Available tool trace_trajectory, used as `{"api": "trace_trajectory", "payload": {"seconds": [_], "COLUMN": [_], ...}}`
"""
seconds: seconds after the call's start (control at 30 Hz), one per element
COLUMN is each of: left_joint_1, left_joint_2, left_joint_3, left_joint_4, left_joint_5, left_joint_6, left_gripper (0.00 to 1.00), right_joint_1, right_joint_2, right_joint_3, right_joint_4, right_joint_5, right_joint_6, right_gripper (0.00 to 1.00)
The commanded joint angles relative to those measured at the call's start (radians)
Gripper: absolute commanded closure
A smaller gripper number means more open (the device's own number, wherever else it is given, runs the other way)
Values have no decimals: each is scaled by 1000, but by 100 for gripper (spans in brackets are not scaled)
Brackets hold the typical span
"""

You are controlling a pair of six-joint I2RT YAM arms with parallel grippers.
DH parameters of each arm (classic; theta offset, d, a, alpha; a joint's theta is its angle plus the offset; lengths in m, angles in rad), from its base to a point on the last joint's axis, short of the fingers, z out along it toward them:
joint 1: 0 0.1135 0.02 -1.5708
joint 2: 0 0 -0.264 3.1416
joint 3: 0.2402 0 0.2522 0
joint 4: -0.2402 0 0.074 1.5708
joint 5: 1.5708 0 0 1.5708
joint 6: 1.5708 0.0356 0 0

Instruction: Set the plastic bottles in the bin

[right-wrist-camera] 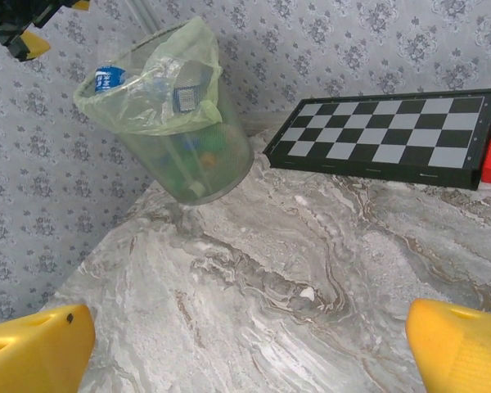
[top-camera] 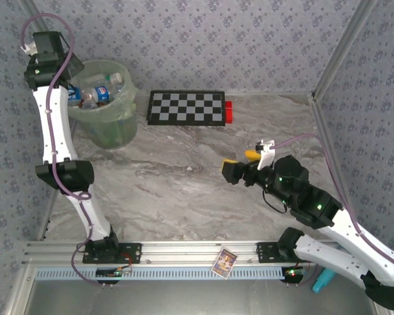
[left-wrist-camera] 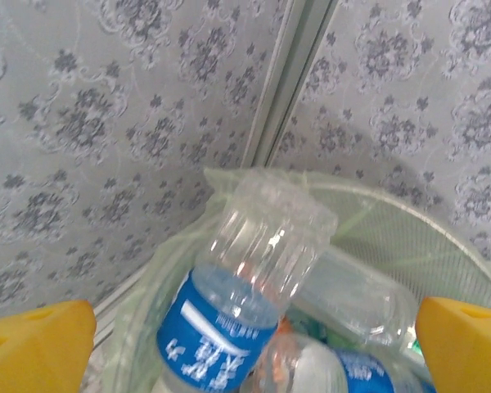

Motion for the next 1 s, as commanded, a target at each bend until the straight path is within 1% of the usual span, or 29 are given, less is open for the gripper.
{"api": "trace_trajectory", "payload": {"seconds": [0.0, 0.07, 0.2, 0.33, 0.5, 0.67, 0.87, 0.97], "left_joint_1": [16, 35, 58, 60, 55, 22, 14, 16], "left_joint_2": [61, 86, 115, 138, 164, 164, 163, 161], "left_joint_3": [93, 109, 107, 100, 104, 103, 88, 72], "left_joint_4": [30, 30, 36, 63, 51, 46, 31, 13], "left_joint_5": [59, 112, 167, 244, 347, 382, 449, 424], "left_joint_6": [3, -6, -14, -8, -13, 53, 58, 65], "left_gripper": [0, 0, 0, 0, 0, 0, 0, 0], "right_joint_1": [-8, -14, -24, -39, -52, -59, -62, -64], "right_joint_2": [-6, 2, 10, 10, 11, 17, 31, 37], "right_joint_3": [-14, -12, -4, 2, 1, -2, -8, -7], "right_joint_4": [-29, -30, -34, -47, -46, -34, -6, 7], "right_joint_5": [8, 3, -8, -15, -24, -28, -25, -19], "right_joint_6": [8, 7, 6, 5, 9, 13, 21, 23], "right_gripper": [1, 1, 1, 0, 1, 1, 0, 1]}}
